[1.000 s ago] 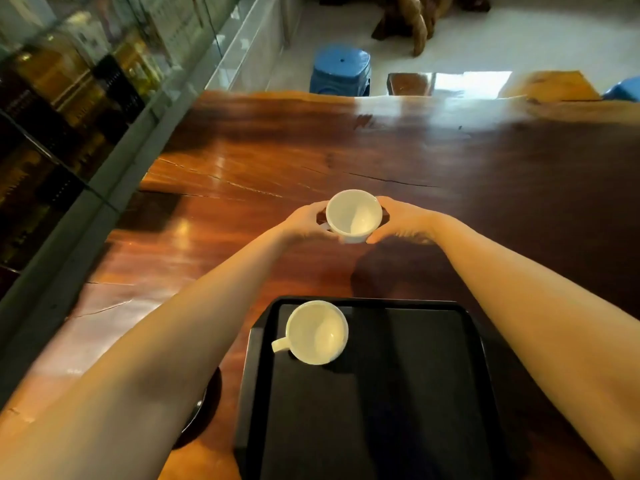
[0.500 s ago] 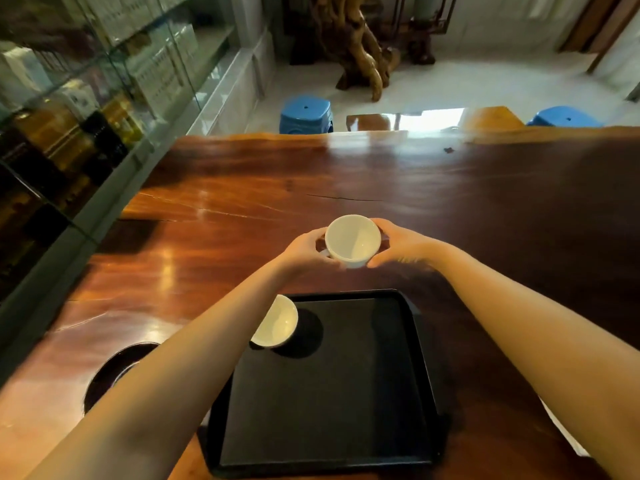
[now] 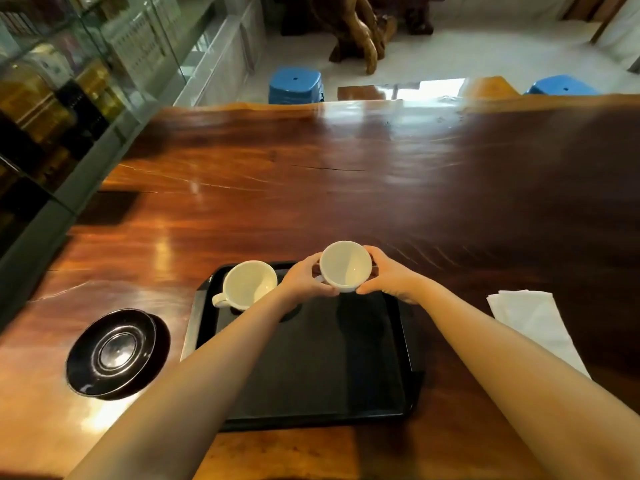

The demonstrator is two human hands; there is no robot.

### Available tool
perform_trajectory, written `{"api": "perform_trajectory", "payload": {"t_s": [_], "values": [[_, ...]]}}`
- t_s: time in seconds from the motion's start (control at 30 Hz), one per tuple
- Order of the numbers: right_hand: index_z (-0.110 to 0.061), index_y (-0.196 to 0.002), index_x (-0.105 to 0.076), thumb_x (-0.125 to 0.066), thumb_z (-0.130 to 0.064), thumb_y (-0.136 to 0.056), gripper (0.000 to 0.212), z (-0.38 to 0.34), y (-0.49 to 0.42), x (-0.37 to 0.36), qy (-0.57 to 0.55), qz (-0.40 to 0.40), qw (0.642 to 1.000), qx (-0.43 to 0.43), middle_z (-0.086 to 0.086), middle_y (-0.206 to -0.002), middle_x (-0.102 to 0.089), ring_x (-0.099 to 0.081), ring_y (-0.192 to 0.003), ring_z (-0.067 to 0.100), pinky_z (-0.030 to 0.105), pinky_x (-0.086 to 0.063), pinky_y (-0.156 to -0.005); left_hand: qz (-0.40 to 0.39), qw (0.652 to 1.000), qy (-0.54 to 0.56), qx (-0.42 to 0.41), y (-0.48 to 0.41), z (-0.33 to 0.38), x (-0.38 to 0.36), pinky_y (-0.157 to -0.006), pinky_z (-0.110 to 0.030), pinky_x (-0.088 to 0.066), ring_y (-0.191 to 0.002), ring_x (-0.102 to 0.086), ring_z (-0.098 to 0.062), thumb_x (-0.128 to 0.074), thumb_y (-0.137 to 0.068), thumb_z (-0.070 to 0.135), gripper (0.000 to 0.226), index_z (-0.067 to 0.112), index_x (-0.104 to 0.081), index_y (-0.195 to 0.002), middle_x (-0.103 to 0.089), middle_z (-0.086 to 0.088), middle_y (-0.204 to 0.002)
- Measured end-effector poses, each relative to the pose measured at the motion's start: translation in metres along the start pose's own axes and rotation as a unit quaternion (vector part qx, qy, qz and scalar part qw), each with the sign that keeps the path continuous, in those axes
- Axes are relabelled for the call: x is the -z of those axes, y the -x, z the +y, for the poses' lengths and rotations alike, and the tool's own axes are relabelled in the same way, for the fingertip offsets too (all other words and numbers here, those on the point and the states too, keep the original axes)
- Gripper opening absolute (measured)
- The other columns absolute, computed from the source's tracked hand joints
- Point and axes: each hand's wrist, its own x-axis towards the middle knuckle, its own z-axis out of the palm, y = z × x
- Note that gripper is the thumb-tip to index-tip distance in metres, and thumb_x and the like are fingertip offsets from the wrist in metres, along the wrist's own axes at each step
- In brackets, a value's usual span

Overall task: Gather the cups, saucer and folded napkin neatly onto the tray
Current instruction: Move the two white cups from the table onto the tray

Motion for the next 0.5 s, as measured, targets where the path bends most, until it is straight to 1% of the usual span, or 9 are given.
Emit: {"api": "perform_trajectory", "payload": {"t_s": [0.07,0.13,0.2,0.3,0.37,0.43,0.5], "values": [[-0.024,-0.14,-0.025,-0.07,0.004,-0.076,0.083,0.011,-0.001,-0.006,-0.007,-0.004,1.0,-0.01,0.003,-0.137,-0.036,-0.036,-0.126,0.019,0.039,-0.034,-0.106,-0.001,1.0,0.002,0.01,0.001,-0.009,-0.007,-0.098,-0.032,-0.039,-0.115,-0.049,-0.013,-0.079,-0.068,0.008,0.075,0.024,-0.046,-0.133,-0.054,0.003,-0.126],[-0.024,-0.14,-0.026,-0.068,0.006,-0.076,0.083,0.021,-0.003,-0.011,-0.013,-0.007,1.0,-0.014,0.004,-0.137,-0.036,-0.035,-0.129,0.022,0.038,-0.035,-0.106,0.004,1.0,-0.002,0.016,0.001,-0.017,-0.015,-0.1,-0.033,-0.038,-0.114,-0.048,-0.012,-0.079,-0.067,0.007,0.075,0.023,-0.046,-0.133,-0.054,0.0,-0.13],[-0.024,-0.141,-0.026,-0.067,0.009,-0.076,0.084,0.03,-0.005,-0.014,-0.019,-0.005,1.0,-0.018,0.006,-0.142,-0.035,-0.034,-0.132,0.024,0.04,-0.035,-0.107,0.012,1.0,-0.011,0.023,-0.001,-0.025,-0.023,-0.096,-0.03,-0.037,-0.111,-0.048,-0.011,-0.079,-0.067,0.007,0.074,0.021,-0.046,-0.133,-0.055,-0.001,-0.131],[-0.026,-0.142,-0.026,-0.066,0.011,-0.074,0.087,0.043,-0.009,-0.015,-0.019,0.003,0.999,-0.028,0.007,-0.146,-0.03,-0.033,-0.133,0.027,0.046,-0.033,-0.11,0.025,0.999,-0.02,0.032,-0.005,-0.034,-0.038,-0.094,-0.028,-0.037,-0.116,-0.049,-0.014,-0.079,-0.066,0.008,0.075,0.022,-0.046,-0.132,-0.055,0.0,-0.131],[-0.028,-0.143,-0.025,-0.067,0.01,-0.074,0.089,0.05,-0.011,-0.013,-0.019,0.01,0.999,-0.037,0.007,-0.147,-0.028,-0.032,-0.134,0.028,0.05,-0.032,-0.111,0.035,0.999,-0.016,0.033,-0.007,-0.038,-0.047,-0.092,-0.026,-0.036,-0.116,-0.049,-0.014,-0.08,-0.067,0.01,0.074,0.023,-0.046,-0.132,-0.055,0.001,-0.13],[-0.028,-0.144,-0.024,-0.068,0.009,-0.074,0.091,0.054,-0.013,-0.011,-0.029,0.018,0.999,-0.039,0.005,-0.148,-0.028,-0.032,-0.135,0.027,0.049,-0.034,-0.111,0.045,0.998,0.001,0.037,-0.011,-0.04,-0.053,-0.091,-0.025,-0.035,-0.112,-0.047,-0.011,-0.08,-0.068,0.012,0.072,0.023,-0.047,-0.131,-0.055,0.001,-0.129],[-0.026,-0.145,-0.024,-0.069,0.009,-0.074,0.091,0.055,-0.015,-0.008,-0.035,0.028,0.998,-0.039,0.005,-0.147,-0.03,-0.033,-0.136,0.026,0.047,-0.036,-0.109,0.048,0.998,0.01,0.037,-0.014,-0.041,-0.056,-0.092,-0.026,-0.036,-0.114,-0.048,-0.012,-0.08,-0.068,0.012,0.071,0.023,-0.047,-0.13,-0.055,0.001,-0.129]]}}
